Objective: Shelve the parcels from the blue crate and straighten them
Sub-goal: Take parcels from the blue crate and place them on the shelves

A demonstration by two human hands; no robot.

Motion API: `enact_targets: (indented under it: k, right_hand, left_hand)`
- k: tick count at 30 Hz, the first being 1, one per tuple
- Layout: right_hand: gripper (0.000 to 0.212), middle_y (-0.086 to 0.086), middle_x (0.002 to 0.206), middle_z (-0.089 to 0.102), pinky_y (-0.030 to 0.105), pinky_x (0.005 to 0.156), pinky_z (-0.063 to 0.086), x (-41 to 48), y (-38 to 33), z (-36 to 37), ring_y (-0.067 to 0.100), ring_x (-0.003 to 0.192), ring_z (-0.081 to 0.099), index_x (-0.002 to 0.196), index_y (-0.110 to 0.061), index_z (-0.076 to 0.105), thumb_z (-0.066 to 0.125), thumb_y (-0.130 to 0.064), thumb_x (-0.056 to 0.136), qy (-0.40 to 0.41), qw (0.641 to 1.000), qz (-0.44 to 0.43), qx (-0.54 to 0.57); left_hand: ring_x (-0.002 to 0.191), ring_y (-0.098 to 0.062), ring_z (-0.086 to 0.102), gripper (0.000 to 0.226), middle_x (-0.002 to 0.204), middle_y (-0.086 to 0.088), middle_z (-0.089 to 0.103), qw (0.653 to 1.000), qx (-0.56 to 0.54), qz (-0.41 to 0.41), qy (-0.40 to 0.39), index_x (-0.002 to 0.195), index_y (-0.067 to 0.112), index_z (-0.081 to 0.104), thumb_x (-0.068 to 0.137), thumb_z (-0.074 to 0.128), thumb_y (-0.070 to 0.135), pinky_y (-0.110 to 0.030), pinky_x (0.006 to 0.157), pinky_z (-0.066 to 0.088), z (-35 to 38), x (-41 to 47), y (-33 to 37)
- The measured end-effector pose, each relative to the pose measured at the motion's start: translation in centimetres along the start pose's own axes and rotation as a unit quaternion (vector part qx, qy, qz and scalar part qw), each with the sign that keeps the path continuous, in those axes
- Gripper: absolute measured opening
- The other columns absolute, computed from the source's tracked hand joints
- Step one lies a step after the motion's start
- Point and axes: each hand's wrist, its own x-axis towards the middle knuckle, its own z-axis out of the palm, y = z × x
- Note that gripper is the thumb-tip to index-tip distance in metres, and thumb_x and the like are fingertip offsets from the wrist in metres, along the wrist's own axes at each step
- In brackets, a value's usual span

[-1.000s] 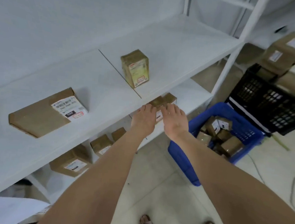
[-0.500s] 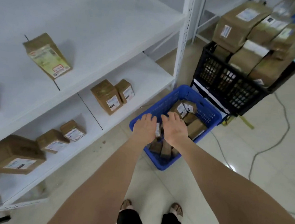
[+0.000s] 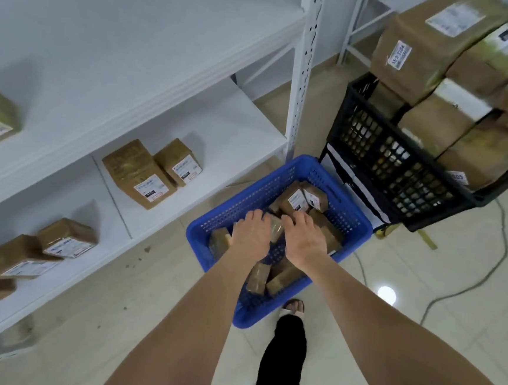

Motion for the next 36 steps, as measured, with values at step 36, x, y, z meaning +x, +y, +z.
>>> enact_targets:
  k: [36]
  right_hand:
    - [0.064,0.013,0.131,0.051,0.037,0.092,0.047,29.6,16.8,25.2,0.030,0.118,0.052,0.135,-0.009,0.047,0.064,-0.048,0.087,-0.149,0.921,0.224,0.283]
  left_hand:
    - [0.101,-0.029,0.063,0.086,0.110,-0.010,0.065,0.527,-0.689,-0.497,-0.025,0.120,0.011,0.059,0.046,0.068,0.054,-0.044,0.092,0.052,31.0,26.2,5.3]
